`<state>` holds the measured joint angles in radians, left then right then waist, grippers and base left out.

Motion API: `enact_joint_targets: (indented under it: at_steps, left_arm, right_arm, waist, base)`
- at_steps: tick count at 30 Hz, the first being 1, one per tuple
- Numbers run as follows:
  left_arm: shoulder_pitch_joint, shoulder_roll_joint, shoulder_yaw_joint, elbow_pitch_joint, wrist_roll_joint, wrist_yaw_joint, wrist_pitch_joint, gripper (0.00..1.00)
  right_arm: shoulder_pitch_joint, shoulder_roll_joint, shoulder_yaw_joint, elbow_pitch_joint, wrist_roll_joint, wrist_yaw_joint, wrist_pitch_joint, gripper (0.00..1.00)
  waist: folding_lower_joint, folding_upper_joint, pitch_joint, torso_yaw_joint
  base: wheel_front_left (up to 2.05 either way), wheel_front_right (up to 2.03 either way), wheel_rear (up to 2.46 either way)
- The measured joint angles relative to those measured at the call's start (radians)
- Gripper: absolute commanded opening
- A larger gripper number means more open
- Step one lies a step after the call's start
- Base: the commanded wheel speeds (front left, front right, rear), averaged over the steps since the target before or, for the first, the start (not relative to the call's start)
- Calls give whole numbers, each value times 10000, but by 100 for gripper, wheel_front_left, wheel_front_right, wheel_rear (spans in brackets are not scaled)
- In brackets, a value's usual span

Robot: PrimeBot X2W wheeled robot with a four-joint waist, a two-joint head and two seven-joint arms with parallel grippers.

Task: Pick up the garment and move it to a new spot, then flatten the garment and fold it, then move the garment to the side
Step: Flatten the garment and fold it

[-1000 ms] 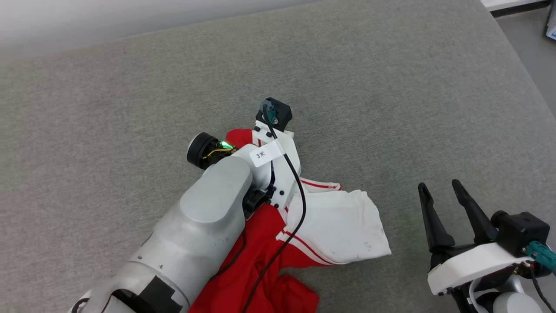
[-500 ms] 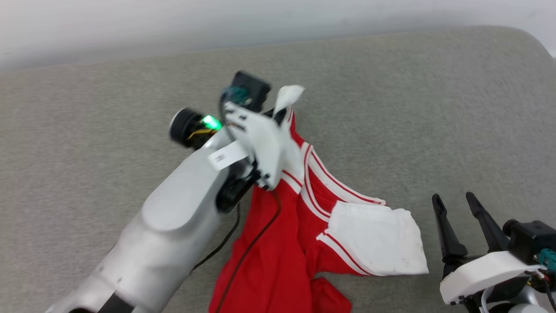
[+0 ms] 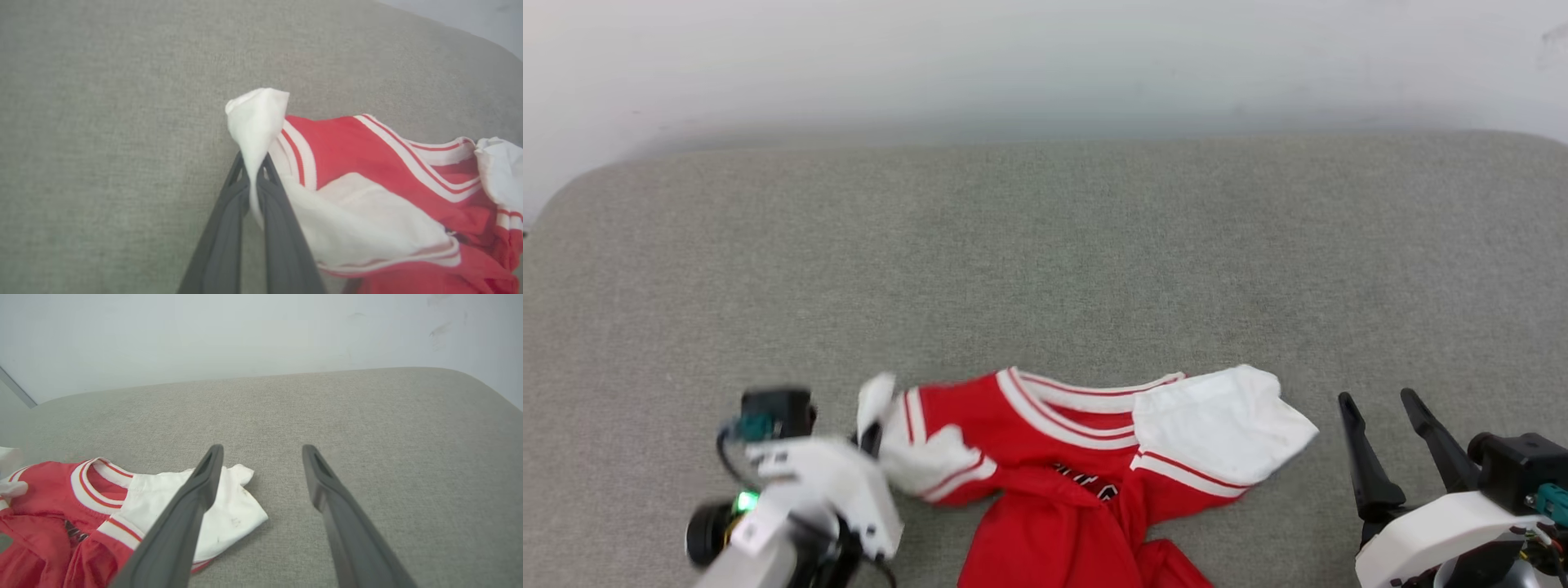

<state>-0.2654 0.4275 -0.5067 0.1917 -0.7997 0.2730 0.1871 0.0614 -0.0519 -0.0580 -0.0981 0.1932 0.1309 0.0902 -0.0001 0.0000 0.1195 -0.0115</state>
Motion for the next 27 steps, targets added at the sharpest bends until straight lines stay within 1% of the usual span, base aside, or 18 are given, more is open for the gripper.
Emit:
enact_joint_targets:
  at_steps: [3, 5, 6, 7, 8, 9, 13, 17, 20, 23, 27]
  left_arm:
    - [1009, -54, 272, 15, -441, 180, -295, 0]
    - [1498, -211, 364, 163, -669, 186, -504, 0]
    - [1687, -290, 360, 263, -734, 182, -593, 3]
    - [1858, -378, 397, 370, -825, 174, -721, 20]
    - [1974, -449, 433, 466, -894, 121, -863, 46]
    - [2040, -495, 441, 581, -917, 69, -993, 100]
    - [2098, -640, 497, 771, -612, -125, -2006, 100]
    - [1890, -589, 476, 777, 150, -316, -3340, 100]
    - [1639, -579, 366, 662, 673, -389, -4019, 100]
    - [1447, -587, 362, 336, 1323, -410, -4366, 100]
    - [1383, -729, 573, -334, 2104, -443, -4470, 100]
  right_arm:
    - [47, 0, 38, -82, -19, 0, 117, 100]
    - [63, 0, 59, -130, -25, 0, 198, 100]
    - [71, 0, 73, -146, -27, 0, 232, 100]
    - [83, 0, 86, -169, -50, 0, 263, 100]
    - [100, 0, 102, -205, -75, 0, 301, 100]
    - [107, 0, 121, -234, -84, 0, 336, 100]
    - [133, 0, 130, -311, -104, 0, 439, 100]
    - [216, 0, 167, -337, -153, 0, 654, 100]
    - [219, -10, 199, -291, -102, 0, 974, 100]
    - [219, -59, 305, -180, 44, 0, 1381, 100]
    - [208, -272, 514, 75, 291, 0, 2272, 100]
  waist:
    - [0, 0, -136, 56]
    - [0, 0, -202, 57]
    - [0, 0, -233, 48]
    - [0, 1, -266, 31]
    - [-1, 0, -289, 9]
    - [-1, 0, -308, -15]
    - [0, 1, -399, -98]
    - [0, 0, -504, -137]
    - [0, 0, -587, -150]
    - [0, 0, -660, -151]
    - [0, 0, -703, -109]
  base:
    - [0, 0, 0]
    - [0, 0, 0]
    - [0, 0, 0]
    - [0, 0, 0]
    - [0, 0, 0]
    - [0, 0, 0]
    - [0, 0, 0]
    - [0, 0, 0]
    - [0, 0, 0]
    - [0, 0, 0]
    - [0, 0, 0]
